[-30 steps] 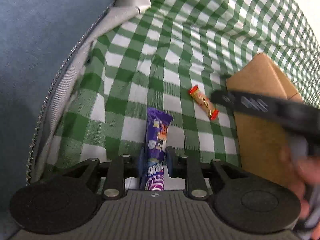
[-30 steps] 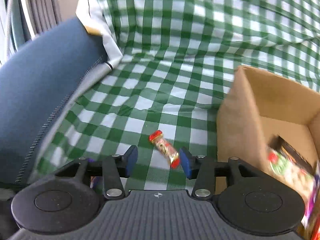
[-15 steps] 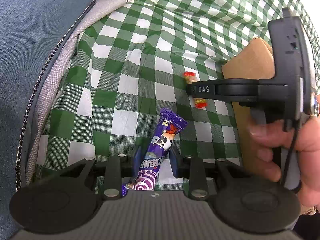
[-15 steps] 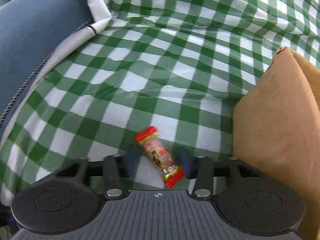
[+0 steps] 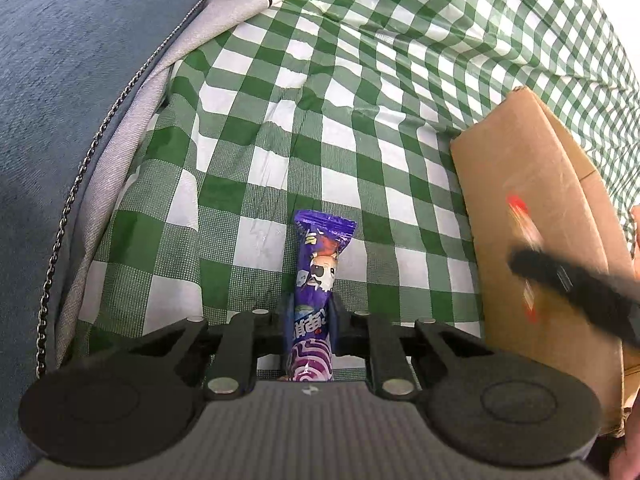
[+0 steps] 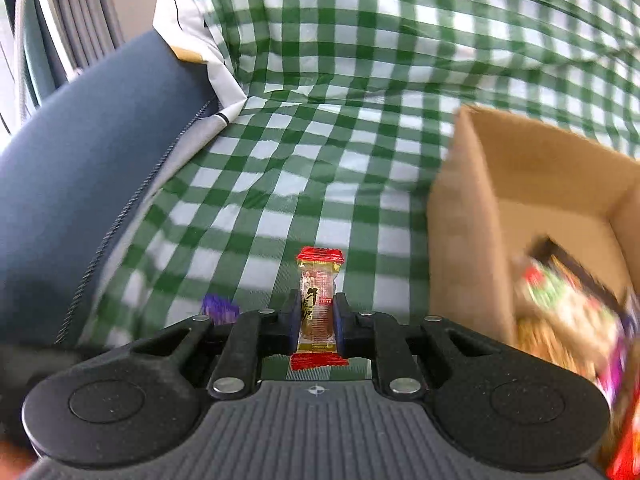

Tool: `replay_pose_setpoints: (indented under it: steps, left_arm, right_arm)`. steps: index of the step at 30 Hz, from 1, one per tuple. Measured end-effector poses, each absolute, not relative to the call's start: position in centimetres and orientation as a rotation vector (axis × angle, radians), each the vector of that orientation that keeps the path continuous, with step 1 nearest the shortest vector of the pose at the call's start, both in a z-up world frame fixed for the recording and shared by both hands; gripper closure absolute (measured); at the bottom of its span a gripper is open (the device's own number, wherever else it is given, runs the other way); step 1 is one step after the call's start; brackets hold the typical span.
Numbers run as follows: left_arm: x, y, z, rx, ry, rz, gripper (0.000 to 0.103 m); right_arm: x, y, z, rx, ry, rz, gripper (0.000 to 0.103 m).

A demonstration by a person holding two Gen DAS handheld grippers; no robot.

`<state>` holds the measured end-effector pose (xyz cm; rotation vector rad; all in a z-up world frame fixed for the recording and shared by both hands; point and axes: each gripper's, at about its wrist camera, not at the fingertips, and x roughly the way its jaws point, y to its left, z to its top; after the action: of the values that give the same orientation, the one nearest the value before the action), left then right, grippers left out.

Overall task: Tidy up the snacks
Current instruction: 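Grasp the small red-and-gold snack bar with the right gripper, then carry the purple bar and red snack bar over the box with both grippers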

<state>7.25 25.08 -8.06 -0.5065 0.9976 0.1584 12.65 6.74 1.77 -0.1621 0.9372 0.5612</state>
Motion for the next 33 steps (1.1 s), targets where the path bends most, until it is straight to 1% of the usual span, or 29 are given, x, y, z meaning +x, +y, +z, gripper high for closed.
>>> replay_pose_setpoints:
  steps: [8,12,15,23,33]
  left_arm:
    - [5.2,25.0,-7.0,-0.529,0.948,0.149,0.086]
    - [3.5,23.9,-6.1,-0.566,0.934,0.117,0.086]
    - [2.4,21.6,-5.4,-0.505,0.919,0.107,0.086]
    - [1.4,16.6,-6.4,-0.365,0.955,0.108,0.086]
    - [0.6,15.5,-6.8,-0.359,0.931,0.129,0.086]
  right_arm:
    - [5.2,1.4,3.3,-0.124,0.892,0.644,0.086]
    - [1.7,0.3,2.1,-0.159,0.895,0.700,0.086]
    - [-0.3,-0.2,0.8,-0.177,0.877,0.738,0.086]
    - [-1.7,-1.9,-1.7,-0.157,0.881,0.756,0.086]
    - [-1.7,-3.0,-2.9,-0.167,0.873,0.745,0.086]
